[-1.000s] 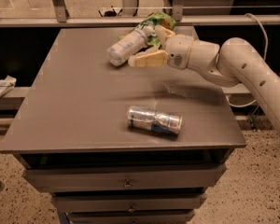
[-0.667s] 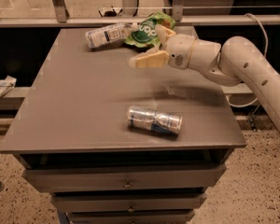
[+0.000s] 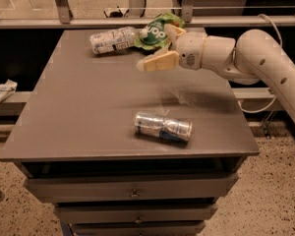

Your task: Place blue plastic bottle upright

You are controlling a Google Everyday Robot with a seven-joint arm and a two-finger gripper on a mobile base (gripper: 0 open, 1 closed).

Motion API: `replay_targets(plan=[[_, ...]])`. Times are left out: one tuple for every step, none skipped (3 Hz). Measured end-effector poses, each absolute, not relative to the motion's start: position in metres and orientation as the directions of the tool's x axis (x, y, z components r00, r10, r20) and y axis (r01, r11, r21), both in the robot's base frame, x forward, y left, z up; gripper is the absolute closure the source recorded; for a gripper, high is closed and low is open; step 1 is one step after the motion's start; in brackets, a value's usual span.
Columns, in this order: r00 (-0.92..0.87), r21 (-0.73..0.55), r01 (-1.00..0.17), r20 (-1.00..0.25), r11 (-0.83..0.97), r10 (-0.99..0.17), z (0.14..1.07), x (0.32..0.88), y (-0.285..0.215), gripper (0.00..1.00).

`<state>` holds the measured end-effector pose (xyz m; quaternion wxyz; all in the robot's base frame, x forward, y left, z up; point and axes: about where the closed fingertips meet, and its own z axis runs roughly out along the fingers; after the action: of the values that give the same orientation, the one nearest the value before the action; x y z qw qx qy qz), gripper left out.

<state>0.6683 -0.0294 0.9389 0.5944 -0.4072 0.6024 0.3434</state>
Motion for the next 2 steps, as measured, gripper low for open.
replay_targets(plan=[[0.011,-0.101,-0.896,-0.978,0.433,-0.206,0.950,0.670,-0.026,0.00],[-0.040,-0.123,-0.893,-0.936,0.432,-0.349,0.960,0.681,-0.019,0.00]])
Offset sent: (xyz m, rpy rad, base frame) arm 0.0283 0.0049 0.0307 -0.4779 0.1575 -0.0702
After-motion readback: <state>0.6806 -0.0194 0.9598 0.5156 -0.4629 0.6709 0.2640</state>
